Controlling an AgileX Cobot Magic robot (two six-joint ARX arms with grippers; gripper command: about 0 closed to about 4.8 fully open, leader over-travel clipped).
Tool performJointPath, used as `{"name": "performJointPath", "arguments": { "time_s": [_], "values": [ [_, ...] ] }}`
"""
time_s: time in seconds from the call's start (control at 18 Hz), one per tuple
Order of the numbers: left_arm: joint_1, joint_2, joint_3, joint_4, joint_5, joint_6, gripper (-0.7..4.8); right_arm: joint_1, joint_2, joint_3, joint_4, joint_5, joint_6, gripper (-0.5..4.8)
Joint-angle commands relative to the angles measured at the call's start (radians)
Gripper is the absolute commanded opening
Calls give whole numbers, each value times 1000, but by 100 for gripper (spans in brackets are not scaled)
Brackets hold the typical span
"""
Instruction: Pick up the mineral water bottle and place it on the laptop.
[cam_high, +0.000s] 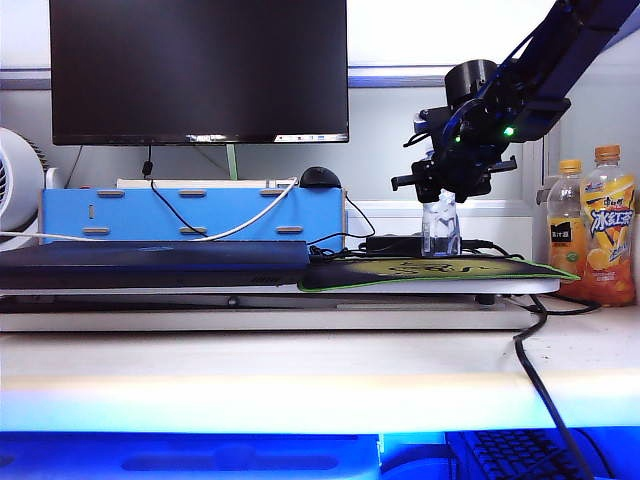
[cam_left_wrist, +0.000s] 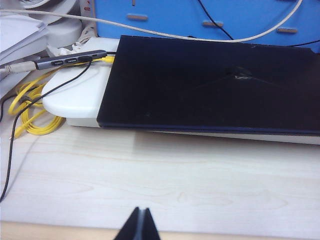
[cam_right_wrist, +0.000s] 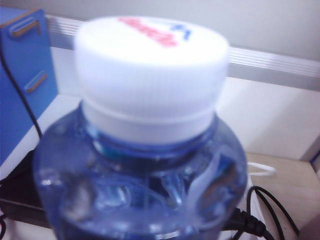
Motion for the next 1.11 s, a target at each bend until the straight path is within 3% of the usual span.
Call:
{"name": "performJointPath", "arguments": {
  "time_s": [0.06,0.22,0.44,0.72,0.94,1.11],
  "values": [
    [0,-2,0,1,3,2,-2,3,-9,55,45,-37,0,-5],
    [0,-2,0,1,3,2,-2,16,-15,175,-8,-154,0,-5],
    [0,-2,0,1,3,1,-2,64,-36,319,-100,-385,8,-5],
    [0,-2,0,1,3,2,-2,160,-63,350,-195,-637,70,-5],
    [0,-2,0,1,3,2,-2,244,-61,350,-284,-702,77,-5],
    [0,-2,0,1,3,1,-2,296,-60,349,-365,-652,75,-5]
  ]
}}
